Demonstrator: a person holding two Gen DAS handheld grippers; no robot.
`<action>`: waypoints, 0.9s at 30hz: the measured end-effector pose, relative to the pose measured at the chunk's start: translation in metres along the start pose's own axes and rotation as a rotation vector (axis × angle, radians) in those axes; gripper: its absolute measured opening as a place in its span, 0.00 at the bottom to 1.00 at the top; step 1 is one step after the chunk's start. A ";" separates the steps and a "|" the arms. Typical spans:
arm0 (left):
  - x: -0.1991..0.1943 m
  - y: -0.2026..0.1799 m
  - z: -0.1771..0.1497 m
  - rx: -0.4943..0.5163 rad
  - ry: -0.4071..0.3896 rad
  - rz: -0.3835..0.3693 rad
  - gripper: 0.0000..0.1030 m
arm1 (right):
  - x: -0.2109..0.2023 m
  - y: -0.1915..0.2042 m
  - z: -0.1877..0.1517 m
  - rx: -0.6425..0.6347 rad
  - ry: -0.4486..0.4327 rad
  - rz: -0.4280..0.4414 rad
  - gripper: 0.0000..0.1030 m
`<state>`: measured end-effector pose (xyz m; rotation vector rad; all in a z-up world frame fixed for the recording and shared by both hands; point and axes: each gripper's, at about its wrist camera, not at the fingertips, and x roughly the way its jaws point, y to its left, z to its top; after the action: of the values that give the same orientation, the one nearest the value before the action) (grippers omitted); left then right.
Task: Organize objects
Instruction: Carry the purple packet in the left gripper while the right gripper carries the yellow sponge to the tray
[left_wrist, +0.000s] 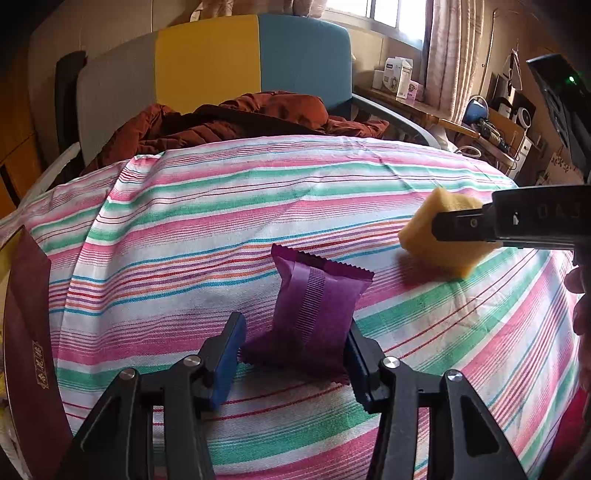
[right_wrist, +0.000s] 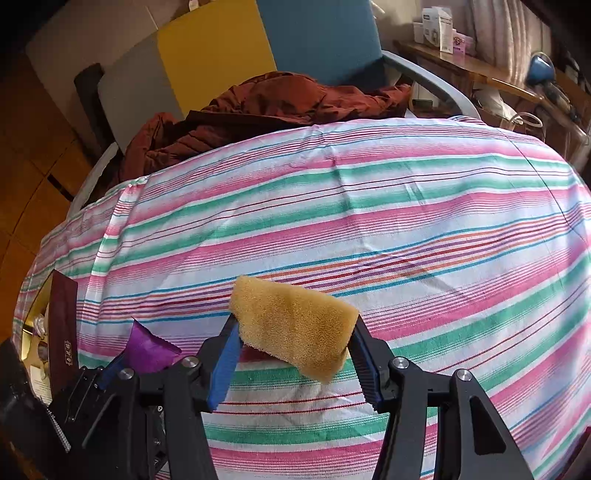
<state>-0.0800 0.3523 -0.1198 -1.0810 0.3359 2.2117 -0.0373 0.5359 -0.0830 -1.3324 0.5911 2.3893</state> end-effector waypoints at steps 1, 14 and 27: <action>0.000 0.000 0.000 0.000 0.000 0.000 0.51 | 0.001 0.001 0.000 -0.005 0.003 -0.004 0.55; 0.001 -0.001 0.000 0.009 -0.002 0.009 0.50 | 0.005 0.002 0.003 -0.029 0.010 -0.011 0.56; -0.119 0.028 0.008 -0.007 -0.154 -0.012 0.49 | -0.006 0.022 -0.001 -0.109 -0.048 0.103 0.56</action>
<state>-0.0494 0.2825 -0.0238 -0.9076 0.2537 2.2704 -0.0440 0.5158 -0.0744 -1.3139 0.5350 2.5619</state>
